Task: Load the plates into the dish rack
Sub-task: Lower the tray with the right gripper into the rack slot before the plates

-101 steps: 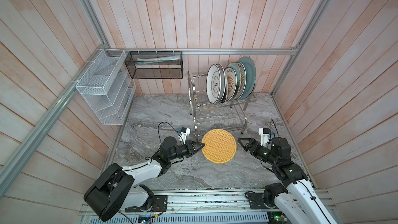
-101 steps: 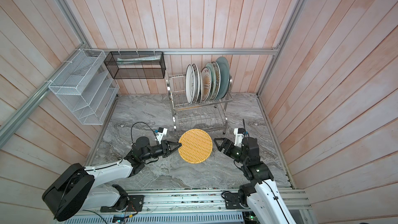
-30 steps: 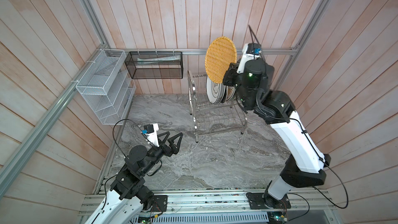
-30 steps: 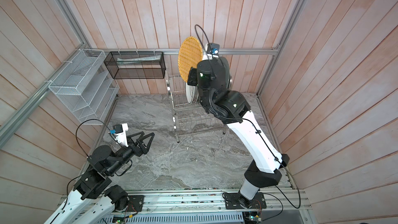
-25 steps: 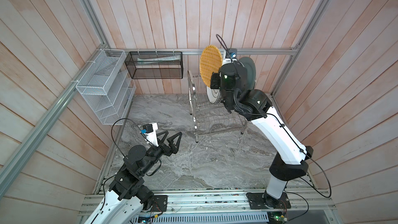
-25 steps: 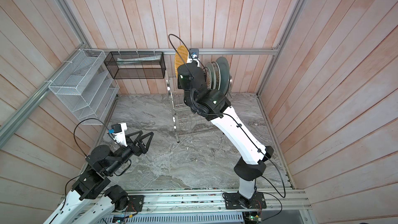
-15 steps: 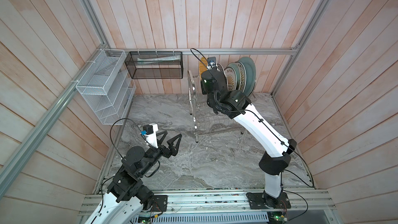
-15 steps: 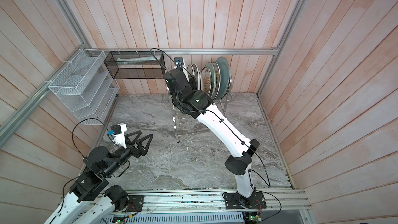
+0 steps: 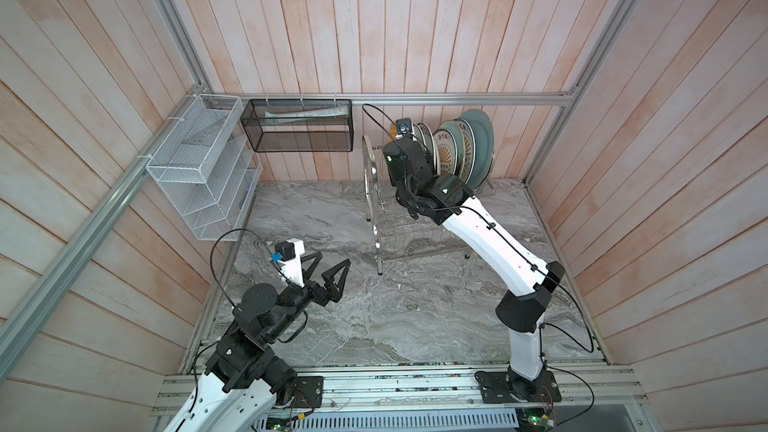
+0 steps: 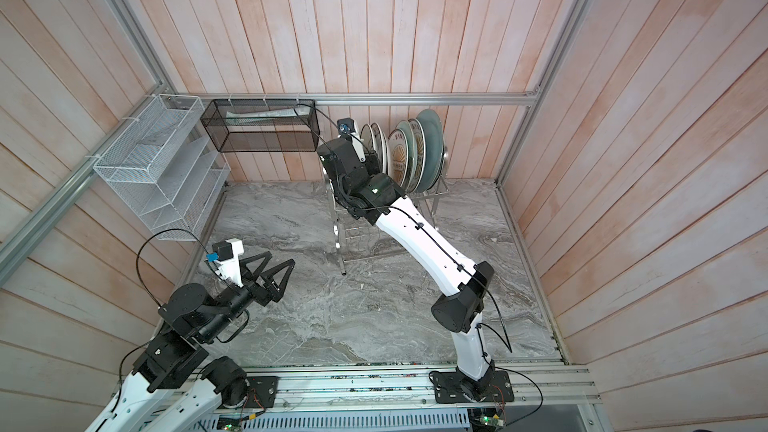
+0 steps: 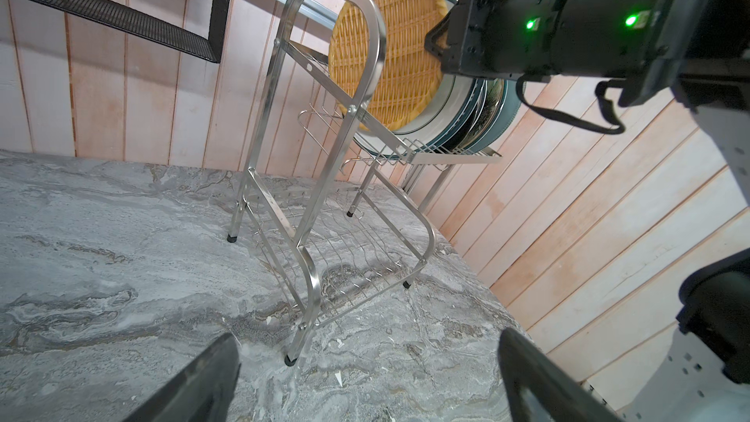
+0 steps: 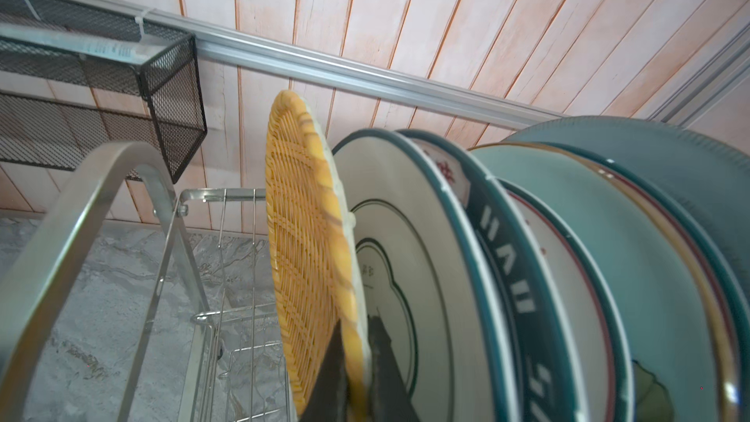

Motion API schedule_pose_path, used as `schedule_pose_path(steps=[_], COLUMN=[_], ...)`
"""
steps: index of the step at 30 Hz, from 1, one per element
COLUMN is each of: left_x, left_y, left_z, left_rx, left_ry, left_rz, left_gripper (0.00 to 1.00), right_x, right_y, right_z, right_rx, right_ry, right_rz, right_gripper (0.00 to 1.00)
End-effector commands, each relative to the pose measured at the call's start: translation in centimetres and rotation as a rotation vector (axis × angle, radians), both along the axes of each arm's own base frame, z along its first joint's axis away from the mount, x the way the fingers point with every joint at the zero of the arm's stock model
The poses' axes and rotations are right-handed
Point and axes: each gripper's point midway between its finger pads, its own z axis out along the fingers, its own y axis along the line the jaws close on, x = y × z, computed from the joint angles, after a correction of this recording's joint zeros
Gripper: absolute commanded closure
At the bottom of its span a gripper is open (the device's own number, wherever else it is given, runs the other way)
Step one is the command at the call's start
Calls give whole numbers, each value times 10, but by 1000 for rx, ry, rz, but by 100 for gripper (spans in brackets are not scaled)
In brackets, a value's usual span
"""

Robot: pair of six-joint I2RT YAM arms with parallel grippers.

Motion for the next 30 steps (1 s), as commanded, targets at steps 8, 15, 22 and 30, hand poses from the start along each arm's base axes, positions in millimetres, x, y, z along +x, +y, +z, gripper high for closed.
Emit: schedule_pose_path(steps=[8,15,22,30], left_x=[5,8,8,7], left_y=[-6,-8,-9,-9], left_z=[-12,-15,-19,-22], left_rx=[21,25,29,36], left_ry=[14,19,21,23], left_rz=[-15,-19,-22,-28], left_gripper=[0,0,0,0], right_x=[-10,-16,-26,-31], right_y=[-10,-13,-11,0], right_z=[0,4,-14,-10], right_rx=[85,94,77,50], right_ry=[24,41,96,68], right_rz=[-11,-33,-49,-58], right_gripper=[100,100,100,100])
